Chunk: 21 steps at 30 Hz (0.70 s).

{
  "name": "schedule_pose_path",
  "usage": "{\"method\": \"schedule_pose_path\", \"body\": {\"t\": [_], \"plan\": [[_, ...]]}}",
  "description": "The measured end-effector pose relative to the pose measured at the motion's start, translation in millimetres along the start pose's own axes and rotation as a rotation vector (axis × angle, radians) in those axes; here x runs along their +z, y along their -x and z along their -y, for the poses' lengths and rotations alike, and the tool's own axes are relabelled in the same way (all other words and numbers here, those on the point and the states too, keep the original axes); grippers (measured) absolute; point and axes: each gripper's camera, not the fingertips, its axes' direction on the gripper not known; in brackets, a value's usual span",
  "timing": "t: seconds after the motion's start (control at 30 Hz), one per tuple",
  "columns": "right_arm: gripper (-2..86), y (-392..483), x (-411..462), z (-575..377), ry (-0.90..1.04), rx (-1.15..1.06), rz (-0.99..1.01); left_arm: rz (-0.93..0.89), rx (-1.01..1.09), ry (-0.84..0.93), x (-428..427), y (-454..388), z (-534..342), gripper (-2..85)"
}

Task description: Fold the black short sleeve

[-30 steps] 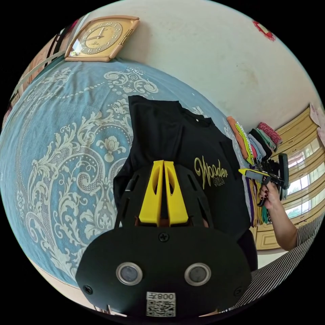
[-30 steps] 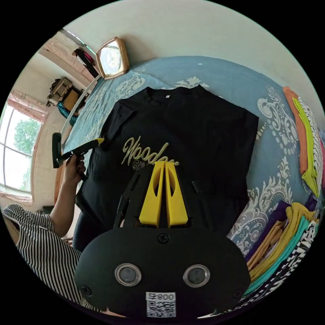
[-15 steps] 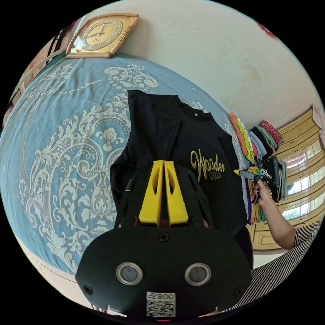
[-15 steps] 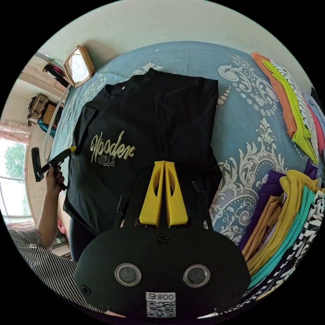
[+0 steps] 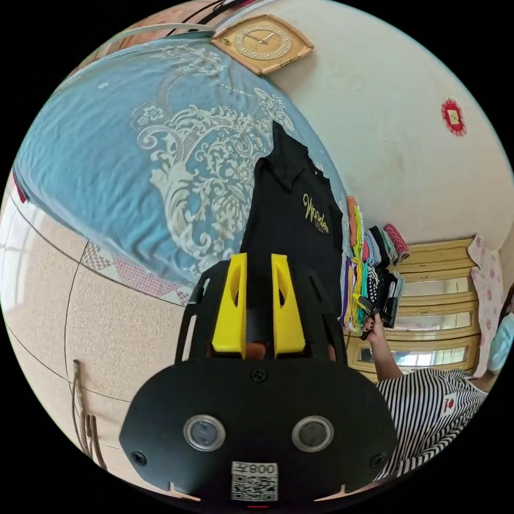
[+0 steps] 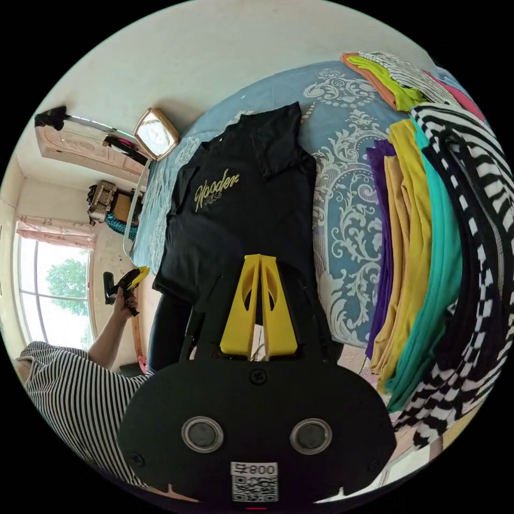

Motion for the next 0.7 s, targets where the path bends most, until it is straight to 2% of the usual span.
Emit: {"method": "schedule_pose_path", "body": {"t": [0.23,0.37,0.47,0.7], "plan": [[1.0,-62.3,-30.0,-98.0,-0.022,0.112,0.081,-0.153,-0.114,0.064,2.1,49.8,-39.7,10.6],[2.5,-87.3,-39.7,-130.6,-0.038,0.148,0.115,-0.278,-0.181,0.045,5.6,74.9,-49.7,8.0],[4.2,-106.6,-43.1,-151.8,-0.041,0.173,0.127,-0.297,-0.176,0.048,3.6,80.2,-56.7,4.8],[6.7,-144.4,-38.0,-179.4,-0.056,0.229,0.131,-0.302,-0.165,0.054,-7.4,84.8,-70.3,3.0]]}}
